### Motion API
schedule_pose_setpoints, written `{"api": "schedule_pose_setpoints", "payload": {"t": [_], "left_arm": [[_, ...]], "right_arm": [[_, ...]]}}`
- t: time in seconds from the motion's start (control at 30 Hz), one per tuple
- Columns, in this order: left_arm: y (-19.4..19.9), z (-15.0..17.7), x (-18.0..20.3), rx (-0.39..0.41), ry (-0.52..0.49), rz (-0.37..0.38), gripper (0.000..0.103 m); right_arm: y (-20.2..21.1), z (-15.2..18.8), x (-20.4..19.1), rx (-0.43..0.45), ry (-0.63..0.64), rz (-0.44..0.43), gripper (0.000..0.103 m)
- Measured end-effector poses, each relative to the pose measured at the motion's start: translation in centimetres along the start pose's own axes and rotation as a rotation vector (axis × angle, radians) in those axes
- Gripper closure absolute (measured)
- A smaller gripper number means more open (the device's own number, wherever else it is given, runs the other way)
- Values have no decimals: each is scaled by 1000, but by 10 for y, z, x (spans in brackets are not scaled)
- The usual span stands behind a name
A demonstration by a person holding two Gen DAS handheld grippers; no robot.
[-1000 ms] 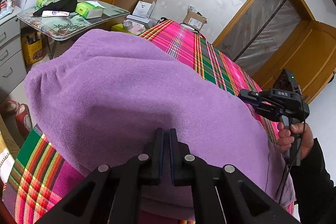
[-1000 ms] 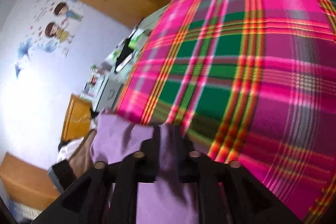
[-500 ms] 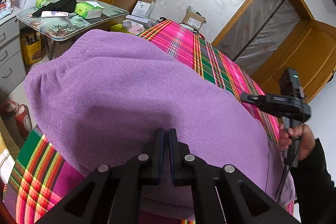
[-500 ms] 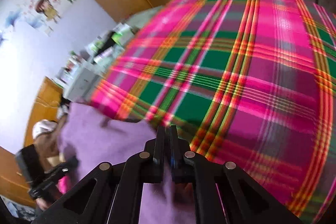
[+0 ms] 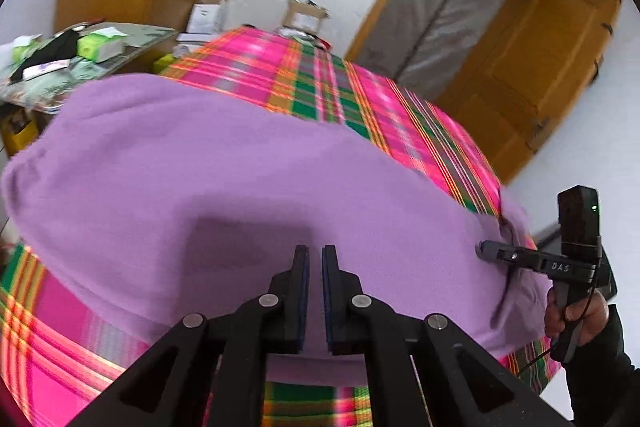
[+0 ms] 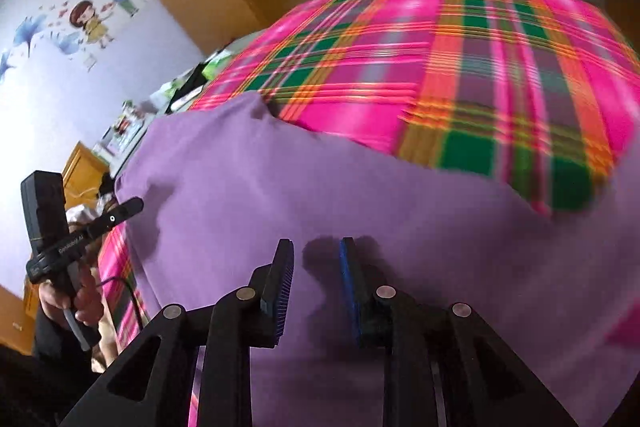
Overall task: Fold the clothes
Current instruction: 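Pinch the garment's folded edge with the right gripper, then release it, then grasp the raised lilac flap with the right gripper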
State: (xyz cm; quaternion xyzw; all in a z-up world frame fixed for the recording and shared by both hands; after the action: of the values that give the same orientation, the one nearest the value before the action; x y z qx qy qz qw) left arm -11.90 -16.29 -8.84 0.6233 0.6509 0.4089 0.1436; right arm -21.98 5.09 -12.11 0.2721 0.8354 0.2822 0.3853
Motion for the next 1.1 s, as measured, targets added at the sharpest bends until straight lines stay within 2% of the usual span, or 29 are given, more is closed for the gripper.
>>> {"api": "schedule_pose_setpoints", "payload": {"t": [0.1,0.23,0.3,0.4,0.5,0.67,0.9,1.1], "left_arm": [[-9,18,11,-49,-29,-6,98],[-2,28,16,-48,-16,8,98],[0,28,20,-45,-18,10,98],[0,30,33,-41,-38,22,98],[-5,32,51,-53,-79,35,98],[-16,35,74,-71,-130,35,98],[-29,31,78,-74,-170,-77,98],[-33,30,82,-24,-216,-145,98]], "right_arm": [[30,11,18,86,-84,38,79],[68,25,29,169,-138,73,78],[89,32,35,212,-159,96,71],[104,37,50,250,-196,148,71],[110,42,66,257,-239,197,71],[108,32,64,257,-235,210,70],[97,-2,63,257,-203,300,70],[75,-14,73,222,-184,410,70]]}}
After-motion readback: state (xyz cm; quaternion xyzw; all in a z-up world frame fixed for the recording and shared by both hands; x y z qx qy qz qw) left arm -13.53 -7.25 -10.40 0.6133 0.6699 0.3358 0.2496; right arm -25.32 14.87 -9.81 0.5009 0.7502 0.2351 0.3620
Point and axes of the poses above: each gripper's, at about its wrist camera, not at the fingertips, and y roughly against the way its jaws point, x to its right, z to its underside, the point moved 10 cm from there along -y, roughly the way its jaws point, and after that the axes turned 7 degrees about -z, right-handed, at the moved point
